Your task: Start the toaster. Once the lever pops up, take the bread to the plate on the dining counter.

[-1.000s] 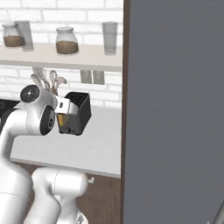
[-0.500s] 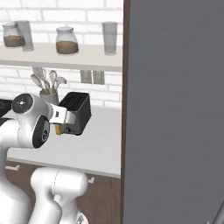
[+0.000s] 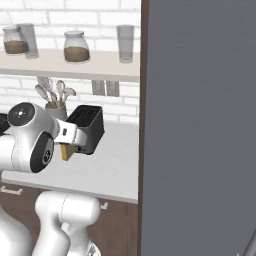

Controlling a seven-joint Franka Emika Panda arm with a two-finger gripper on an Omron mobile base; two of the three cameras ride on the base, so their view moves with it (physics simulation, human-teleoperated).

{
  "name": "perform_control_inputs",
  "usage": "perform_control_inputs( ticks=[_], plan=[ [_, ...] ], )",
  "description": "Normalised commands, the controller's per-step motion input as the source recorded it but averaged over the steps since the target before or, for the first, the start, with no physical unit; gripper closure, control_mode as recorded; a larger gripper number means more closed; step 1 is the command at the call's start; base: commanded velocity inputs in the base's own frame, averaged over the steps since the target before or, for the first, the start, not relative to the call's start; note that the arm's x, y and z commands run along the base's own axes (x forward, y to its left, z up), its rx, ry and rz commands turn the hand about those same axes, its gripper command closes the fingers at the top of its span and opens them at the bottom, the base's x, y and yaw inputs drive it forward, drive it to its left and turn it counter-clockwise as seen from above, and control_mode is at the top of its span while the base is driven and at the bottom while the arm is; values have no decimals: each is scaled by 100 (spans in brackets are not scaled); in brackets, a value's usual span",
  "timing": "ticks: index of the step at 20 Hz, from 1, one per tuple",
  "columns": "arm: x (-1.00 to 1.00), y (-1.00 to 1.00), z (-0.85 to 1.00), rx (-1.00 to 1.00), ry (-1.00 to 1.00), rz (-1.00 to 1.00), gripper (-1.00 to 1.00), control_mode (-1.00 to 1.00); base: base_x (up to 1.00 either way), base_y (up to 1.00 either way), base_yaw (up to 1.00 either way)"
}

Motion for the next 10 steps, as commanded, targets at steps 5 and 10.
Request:
perform_control_inputs(
  ticks=[5, 10],
  plan=[
    [-22, 0, 0, 0, 0, 0, 100, -100, 0, 0, 0],
    [-22, 0, 0, 0, 0, 0, 100, -100, 0, 0, 0]
  ],
)
